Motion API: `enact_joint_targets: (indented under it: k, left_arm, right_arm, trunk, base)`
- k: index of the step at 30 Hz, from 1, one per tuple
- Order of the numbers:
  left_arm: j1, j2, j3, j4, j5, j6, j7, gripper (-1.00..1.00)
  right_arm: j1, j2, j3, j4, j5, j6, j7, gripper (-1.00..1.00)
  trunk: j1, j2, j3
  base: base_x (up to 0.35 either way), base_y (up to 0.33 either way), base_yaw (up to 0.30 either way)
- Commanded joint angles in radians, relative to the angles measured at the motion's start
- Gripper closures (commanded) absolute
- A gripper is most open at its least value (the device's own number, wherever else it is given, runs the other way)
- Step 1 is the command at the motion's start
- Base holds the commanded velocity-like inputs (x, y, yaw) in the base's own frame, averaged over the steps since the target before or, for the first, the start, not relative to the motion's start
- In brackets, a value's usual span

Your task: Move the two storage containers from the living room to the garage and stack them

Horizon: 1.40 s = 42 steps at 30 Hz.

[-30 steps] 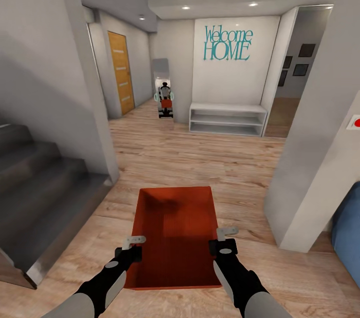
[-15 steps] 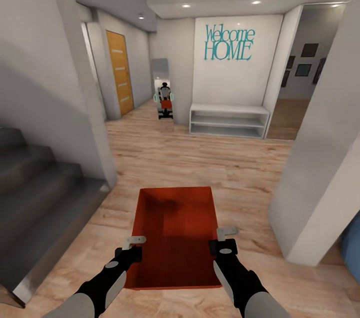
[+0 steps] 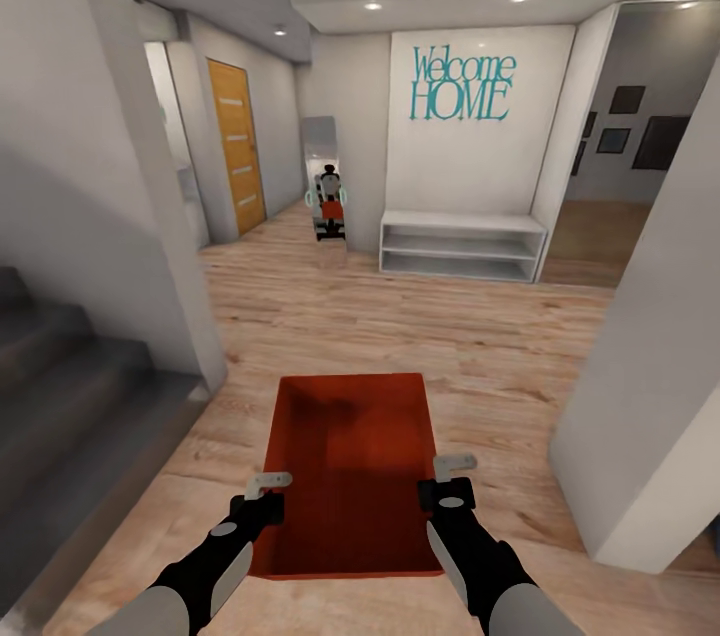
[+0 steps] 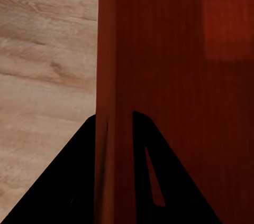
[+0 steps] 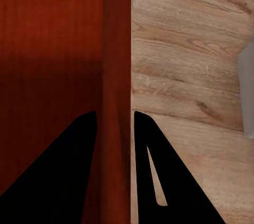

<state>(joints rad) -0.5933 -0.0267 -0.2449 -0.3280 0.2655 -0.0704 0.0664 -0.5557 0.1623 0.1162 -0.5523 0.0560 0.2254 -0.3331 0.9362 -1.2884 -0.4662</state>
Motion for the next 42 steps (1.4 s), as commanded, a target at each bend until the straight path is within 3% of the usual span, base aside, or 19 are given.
enact_joint_targets:
  k: [1,42]
  left_arm:
    - [0.000,0.001,-0.024,0.002,0.015,-0.003,0.009,1.00]
    - [0.000,0.001,-0.024,0.003,0.015,-0.003,0.009,1.00]
  right_arm:
    - [-0.001,-0.001,0.011,-0.003,0.007,-0.087,-0.007,1.00]
    - [-0.001,-0.001,0.011,-0.003,0.007,-0.087,-0.007,1.00]
  trunk:
    - [0.001,-0.001,-0.001]
    - [0.001,-0.001,-0.001]
  base:
    - [0.339,0.000,0.000]
    - [0.339,0.000,0.000]
